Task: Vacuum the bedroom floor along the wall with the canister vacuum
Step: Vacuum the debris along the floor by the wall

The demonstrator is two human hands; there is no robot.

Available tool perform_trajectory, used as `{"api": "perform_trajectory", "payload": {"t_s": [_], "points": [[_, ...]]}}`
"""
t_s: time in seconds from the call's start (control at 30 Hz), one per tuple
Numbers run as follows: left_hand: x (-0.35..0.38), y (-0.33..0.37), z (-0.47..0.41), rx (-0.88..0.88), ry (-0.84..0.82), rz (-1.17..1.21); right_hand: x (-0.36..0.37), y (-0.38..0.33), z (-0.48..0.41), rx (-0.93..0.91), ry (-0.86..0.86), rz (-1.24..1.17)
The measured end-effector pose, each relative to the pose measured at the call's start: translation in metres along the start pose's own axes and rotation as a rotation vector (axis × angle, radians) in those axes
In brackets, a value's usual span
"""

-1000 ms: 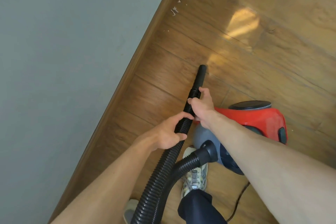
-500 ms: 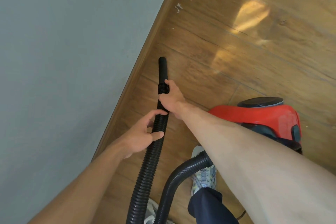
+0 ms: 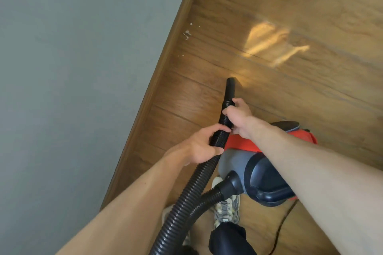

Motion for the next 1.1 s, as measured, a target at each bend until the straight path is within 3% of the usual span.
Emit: {"api": "perform_trajectory", "payload": {"t_s": [0.27,0.6,1.1], "points": [[-0.031,0.044,0.02,-0.093,-0.029,-0.072,0.01,-0.042,0.021,0.088,-0.077,-0.049],[-0.06,0.02,0.028,-0.063,0.07,0.013,0.051,-0.055,0.011,0.064,-0.057,-0.08],[-0.085,0.043,0.024,-0.046,0.126,0.247,0.054,-0.113,-0.006,-0.03,-0.193,0.247]]}}
Point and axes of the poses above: each hand's wrist, its own z-axis away from the middle knuckle, its own x-axis out of the palm, y = z × x, the point moved 5 cm from there along -z, towards the middle knuckle, and after that the axes turned 7 degrees about -y, right-handed, at the moved point
